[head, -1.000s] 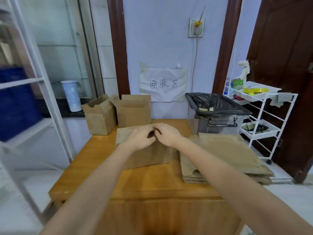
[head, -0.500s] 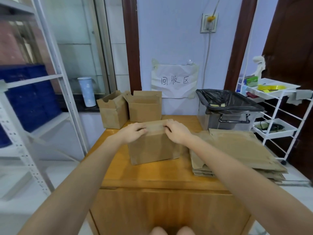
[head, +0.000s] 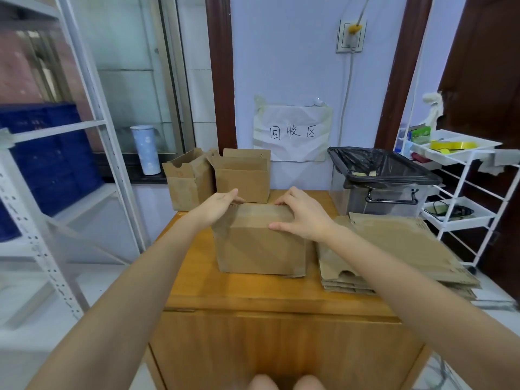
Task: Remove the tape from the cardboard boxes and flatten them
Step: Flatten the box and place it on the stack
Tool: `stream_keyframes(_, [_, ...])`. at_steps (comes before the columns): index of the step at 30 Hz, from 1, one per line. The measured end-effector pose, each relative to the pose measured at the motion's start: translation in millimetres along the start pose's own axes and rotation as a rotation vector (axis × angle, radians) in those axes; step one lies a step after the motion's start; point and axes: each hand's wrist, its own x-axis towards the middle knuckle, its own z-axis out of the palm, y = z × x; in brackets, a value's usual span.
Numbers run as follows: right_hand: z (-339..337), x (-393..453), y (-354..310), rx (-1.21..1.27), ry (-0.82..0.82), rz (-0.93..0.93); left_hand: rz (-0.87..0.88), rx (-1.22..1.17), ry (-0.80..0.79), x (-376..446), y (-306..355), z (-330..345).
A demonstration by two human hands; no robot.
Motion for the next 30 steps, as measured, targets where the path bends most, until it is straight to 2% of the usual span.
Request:
stream_keyframes(4, [-1.0, -11.2, 0.8, 0.0, 0.082, -0.05, -0.047, -0.12, 0.03, 1.4, 2.4, -11.2])
stream_keyframes(8, [-1.8, -25.2, 7.9, -0.179, 0.254, -0.394, -0.024, -0.221, 0.006, 0.0, -10.9, -9.5])
stream_keyframes(13, [10.4, -56.1, 15.5, -0.221, 0.248, -0.545, 0.076, -0.143, -0.05, -4.5, -23.6, -7.1])
stream_keyframes(19, [30.0, -85.5, 21.3, -0.126, 0.213, -0.47, 0.221, 0.031, -0.045, -12.8, -31.5, 9.3])
stream_keyframes(23, [46.0, -95.2, 25.0, -0.097, 0.17, -0.406, 0.298, 0.072, 0.022, -14.1, -45.8, 24.8])
stream_keyframes(27, [35.9, -82.6, 15.0, 0.031, 0.255, -0.32, 0.345, 0.116, 0.065, -13.1, -50.8, 28.5])
stream_keyframes(30, [12.5, -51.9, -1.6, 0.108, 0.376, -0.123, 0.352, 0.138, 0.07, -13.5, -54.4, 27.5])
